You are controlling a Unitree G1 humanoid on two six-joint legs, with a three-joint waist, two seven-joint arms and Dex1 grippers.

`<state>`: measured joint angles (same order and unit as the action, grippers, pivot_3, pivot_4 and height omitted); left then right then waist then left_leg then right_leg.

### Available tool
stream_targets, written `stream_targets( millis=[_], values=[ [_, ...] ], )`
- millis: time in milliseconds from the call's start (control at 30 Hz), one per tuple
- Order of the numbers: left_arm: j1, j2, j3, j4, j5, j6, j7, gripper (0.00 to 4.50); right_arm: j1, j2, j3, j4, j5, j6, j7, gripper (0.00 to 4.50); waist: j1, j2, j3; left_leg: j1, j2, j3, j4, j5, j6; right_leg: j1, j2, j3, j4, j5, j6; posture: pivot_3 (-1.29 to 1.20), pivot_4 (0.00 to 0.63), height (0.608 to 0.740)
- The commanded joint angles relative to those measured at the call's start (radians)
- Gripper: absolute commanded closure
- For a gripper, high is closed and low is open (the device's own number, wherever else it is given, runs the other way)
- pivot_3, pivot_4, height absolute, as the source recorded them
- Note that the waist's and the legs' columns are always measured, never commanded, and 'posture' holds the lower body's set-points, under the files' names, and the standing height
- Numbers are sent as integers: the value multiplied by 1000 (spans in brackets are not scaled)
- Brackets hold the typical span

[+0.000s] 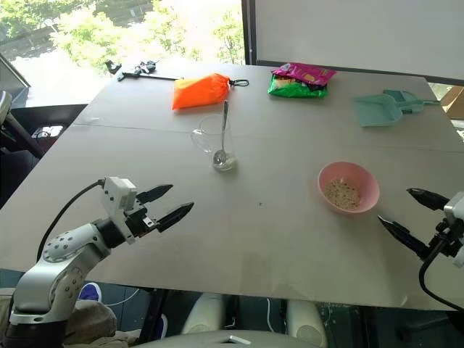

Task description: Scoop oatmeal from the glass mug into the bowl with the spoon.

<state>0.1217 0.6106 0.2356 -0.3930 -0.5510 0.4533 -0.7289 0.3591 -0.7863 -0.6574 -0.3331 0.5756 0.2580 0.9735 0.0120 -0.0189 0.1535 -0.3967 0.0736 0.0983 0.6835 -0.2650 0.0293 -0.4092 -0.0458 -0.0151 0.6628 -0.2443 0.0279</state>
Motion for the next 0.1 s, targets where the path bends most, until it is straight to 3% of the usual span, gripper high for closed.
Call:
stream_targets(
  millis=[33,100],
  values=[
    [-2,5,20,-55,-19,0,6,68,-8,-28,-13,14,-13,-9,19,0,4,0,0,0,0,0,-1,0,0,0,0,0,0,0,0,0,150,740],
    [-3,10,31,-60,-26,6,10,68,-9,-31,-4,25,-27,-18,26,0,5,0,0,-1,0,0,-1,0,1,0,0,0,0,0,0,0,150,740]
  ],
)
